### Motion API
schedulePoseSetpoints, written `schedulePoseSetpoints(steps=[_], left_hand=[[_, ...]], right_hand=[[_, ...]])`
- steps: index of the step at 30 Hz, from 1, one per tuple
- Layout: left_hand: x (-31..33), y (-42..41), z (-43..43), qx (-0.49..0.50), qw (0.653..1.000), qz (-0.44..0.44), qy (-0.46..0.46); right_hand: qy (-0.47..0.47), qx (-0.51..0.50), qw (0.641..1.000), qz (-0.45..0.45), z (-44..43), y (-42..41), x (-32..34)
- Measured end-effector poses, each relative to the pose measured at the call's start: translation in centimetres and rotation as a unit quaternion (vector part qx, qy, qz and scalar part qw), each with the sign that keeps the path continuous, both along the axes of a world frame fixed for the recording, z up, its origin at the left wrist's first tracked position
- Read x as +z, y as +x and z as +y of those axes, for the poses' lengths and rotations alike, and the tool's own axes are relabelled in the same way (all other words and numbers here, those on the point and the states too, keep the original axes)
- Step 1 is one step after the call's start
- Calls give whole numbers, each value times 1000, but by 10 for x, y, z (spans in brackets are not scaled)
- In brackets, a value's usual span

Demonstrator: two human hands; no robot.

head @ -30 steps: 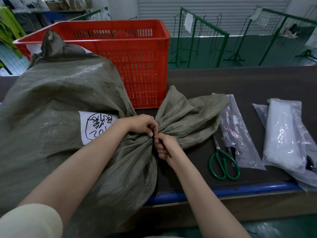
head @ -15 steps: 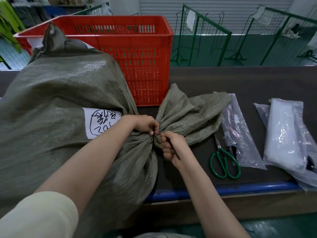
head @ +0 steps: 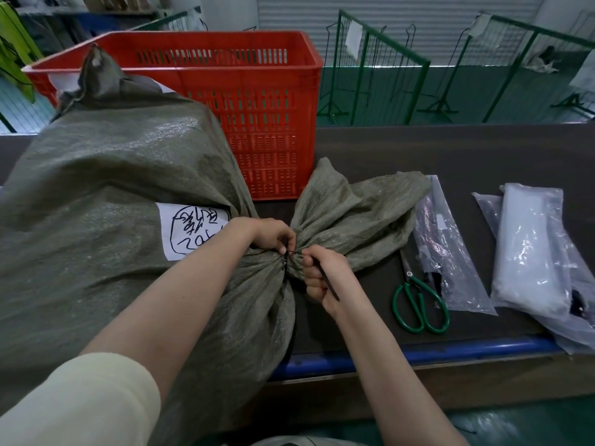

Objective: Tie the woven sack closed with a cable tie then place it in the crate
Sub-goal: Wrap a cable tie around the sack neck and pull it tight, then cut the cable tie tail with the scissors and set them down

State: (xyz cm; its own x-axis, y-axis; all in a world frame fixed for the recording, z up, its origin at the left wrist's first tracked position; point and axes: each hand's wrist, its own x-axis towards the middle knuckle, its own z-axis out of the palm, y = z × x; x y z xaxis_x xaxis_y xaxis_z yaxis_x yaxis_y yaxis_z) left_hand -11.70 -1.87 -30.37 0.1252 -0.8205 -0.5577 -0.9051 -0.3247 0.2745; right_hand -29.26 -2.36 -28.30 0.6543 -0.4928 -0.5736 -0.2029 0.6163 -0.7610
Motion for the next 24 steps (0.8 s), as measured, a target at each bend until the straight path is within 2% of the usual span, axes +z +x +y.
schedulePoseSetpoints(steps=[6,9,12,13,15,16,18,20,22,24], left_hand=[[0,-2,2,3,1000,9,3],[-2,-2,4,-6,1000,12,-27],[1,-4,8,-7,998,8,-59],[2,-5,8,-13,997,3,-73],[3,-10,7,-54,993,-41,-99],[2,-14,5,-79,988,-71,-109],[1,-22,1,-115,982,-105,-109],[2,-25,-1,-123,983,-105,-92],[2,-25,-2,-117,986,-98,-68],[1,-25,-3,-106,989,-91,-51]], right_hand=[[-19,17,1000,10,-3,-1,-2],[-92,42,994,37,-14,-5,1],[-193,-13,977,86,-38,-21,-9],[-244,-44,961,126,-48,-30,-16],[-368,-71,892,253,-65,-49,-36],[-402,-62,857,316,-73,-59,-46],[-403,-21,815,416,-81,-79,-63],[-391,9,787,477,-80,-92,-76],[-404,8,770,494,-78,-99,-88],[-404,-16,778,481,-79,-103,-94]])
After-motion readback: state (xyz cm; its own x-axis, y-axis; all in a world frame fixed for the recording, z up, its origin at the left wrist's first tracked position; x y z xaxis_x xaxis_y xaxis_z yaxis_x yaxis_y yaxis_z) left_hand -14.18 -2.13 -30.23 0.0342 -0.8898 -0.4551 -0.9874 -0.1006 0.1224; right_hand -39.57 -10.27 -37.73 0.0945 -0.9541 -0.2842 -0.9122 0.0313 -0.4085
